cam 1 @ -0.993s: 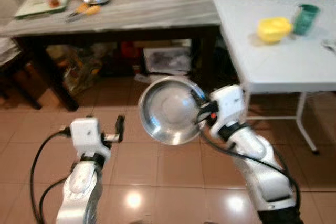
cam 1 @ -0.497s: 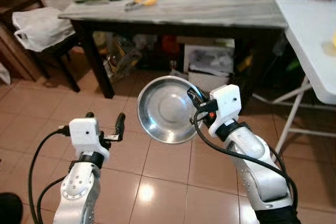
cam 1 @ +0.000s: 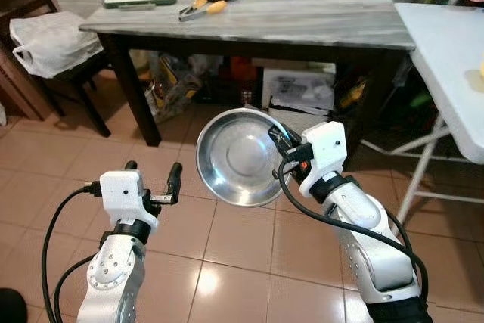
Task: Setting the table
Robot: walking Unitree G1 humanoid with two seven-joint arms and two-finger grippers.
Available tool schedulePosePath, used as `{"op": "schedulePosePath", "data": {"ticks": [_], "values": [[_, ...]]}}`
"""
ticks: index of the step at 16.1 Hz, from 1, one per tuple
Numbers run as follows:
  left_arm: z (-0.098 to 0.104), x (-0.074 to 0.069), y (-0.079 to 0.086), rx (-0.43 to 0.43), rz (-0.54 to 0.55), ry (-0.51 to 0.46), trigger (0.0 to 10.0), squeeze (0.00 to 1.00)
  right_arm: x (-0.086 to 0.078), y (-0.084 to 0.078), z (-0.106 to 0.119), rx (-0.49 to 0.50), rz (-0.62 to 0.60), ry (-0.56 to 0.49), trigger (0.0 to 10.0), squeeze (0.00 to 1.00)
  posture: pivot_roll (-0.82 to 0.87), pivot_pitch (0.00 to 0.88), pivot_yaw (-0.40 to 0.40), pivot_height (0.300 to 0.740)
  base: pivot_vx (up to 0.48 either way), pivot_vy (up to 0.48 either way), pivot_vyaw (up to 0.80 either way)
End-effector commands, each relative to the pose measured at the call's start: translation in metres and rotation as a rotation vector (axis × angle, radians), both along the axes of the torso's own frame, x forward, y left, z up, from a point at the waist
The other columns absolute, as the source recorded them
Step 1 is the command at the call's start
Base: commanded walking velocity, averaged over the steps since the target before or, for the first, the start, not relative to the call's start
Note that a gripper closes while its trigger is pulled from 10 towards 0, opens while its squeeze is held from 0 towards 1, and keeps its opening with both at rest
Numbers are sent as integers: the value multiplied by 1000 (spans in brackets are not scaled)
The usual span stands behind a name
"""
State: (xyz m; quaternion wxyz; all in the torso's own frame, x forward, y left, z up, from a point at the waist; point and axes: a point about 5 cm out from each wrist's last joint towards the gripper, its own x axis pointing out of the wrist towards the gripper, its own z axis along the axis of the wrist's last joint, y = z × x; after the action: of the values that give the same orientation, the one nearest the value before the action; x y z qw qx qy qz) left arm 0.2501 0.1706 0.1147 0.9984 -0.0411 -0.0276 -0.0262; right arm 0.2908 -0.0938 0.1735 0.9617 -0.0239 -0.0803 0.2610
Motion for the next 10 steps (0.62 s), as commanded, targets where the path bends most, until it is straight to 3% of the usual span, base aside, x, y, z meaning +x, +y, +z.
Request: {"op": "schedulePosePath", "data": {"ticks": [1,10], "values": [[3,-1,-1,-2,-8,-9,10000,0,0,1,3,11,2,-10,10000,0,-114,93,51,740,424,0,0],[1,-1,-6,-8,-31,-2,10000,0,0,0,0,14,-1,5,10000,0,-116,98,52,740,426,0,0]]}}
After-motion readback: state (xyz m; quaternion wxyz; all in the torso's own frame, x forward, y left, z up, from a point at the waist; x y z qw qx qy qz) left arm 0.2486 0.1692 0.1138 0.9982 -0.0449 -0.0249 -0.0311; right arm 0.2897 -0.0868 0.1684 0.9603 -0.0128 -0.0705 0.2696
